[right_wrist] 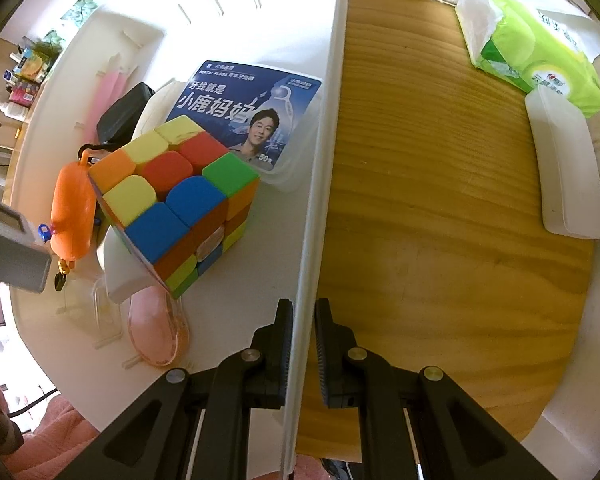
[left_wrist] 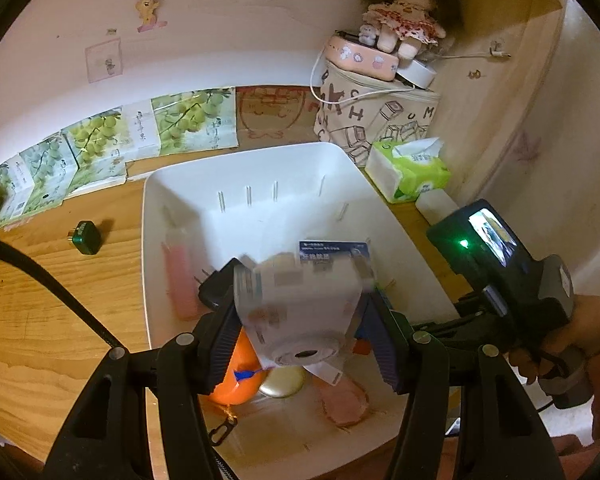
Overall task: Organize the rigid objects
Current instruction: 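Open the left tool to drop the white gadget into the tray, then move the open left tool to the green-and-gold bottle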
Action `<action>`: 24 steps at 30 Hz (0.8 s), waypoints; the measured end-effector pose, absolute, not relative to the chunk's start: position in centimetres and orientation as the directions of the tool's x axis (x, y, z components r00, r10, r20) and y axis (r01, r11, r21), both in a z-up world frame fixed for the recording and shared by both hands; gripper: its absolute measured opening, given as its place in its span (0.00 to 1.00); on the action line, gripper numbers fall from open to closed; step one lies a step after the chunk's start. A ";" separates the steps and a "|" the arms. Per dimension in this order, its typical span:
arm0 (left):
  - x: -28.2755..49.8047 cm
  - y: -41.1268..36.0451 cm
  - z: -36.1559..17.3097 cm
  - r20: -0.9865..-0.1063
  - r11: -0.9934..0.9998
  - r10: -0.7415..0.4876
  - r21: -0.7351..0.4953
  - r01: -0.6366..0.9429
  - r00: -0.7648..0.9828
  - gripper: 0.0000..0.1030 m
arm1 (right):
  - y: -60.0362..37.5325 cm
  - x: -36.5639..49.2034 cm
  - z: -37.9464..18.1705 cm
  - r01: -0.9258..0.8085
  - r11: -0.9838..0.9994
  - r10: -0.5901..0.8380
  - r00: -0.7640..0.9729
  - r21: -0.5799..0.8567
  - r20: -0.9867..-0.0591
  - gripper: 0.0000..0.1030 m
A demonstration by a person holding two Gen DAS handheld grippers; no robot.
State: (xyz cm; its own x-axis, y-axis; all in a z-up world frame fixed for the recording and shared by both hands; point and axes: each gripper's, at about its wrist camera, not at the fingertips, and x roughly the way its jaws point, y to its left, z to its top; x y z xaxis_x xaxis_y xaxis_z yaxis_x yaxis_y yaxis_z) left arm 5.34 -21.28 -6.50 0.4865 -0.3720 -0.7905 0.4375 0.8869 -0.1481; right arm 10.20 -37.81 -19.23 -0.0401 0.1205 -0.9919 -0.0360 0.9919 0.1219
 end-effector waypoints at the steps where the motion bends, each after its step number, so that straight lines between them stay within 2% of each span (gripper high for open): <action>1: 5.5 -21.1 -6.4 -0.785 0.887 -0.377 -0.152 0.437 0.491 0.62 | -37.8 10.2 -19.2 -0.032 0.992 0.120 -0.040 0.121 -0.992 0.11; 3: 5.9 -20.7 -6.1 -0.777 0.886 -0.383 -0.157 0.436 0.500 0.74 | -38.0 10.3 -19.1 -0.022 0.993 0.118 -0.041 0.119 -0.992 0.11; 5: 6.3 -20.2 -5.7 -0.769 0.888 -0.383 -0.155 0.432 0.512 0.77 | -38.0 10.4 -19.1 -0.010 0.993 0.114 -0.042 0.115 -0.993 0.11; 12: 8.7 -17.5 -5.2 -0.771 0.898 -0.374 -0.164 0.408 0.515 0.80 | -38.4 10.4 -19.1 0.044 0.994 0.105 -0.043 0.103 -0.994 0.11; 24: 13.7 -9.0 -6.0 -0.793 0.934 -0.284 -0.103 0.341 0.538 0.80 | -39.6 10.5 -18.9 0.180 0.982 0.072 -0.040 0.064 -0.997 0.07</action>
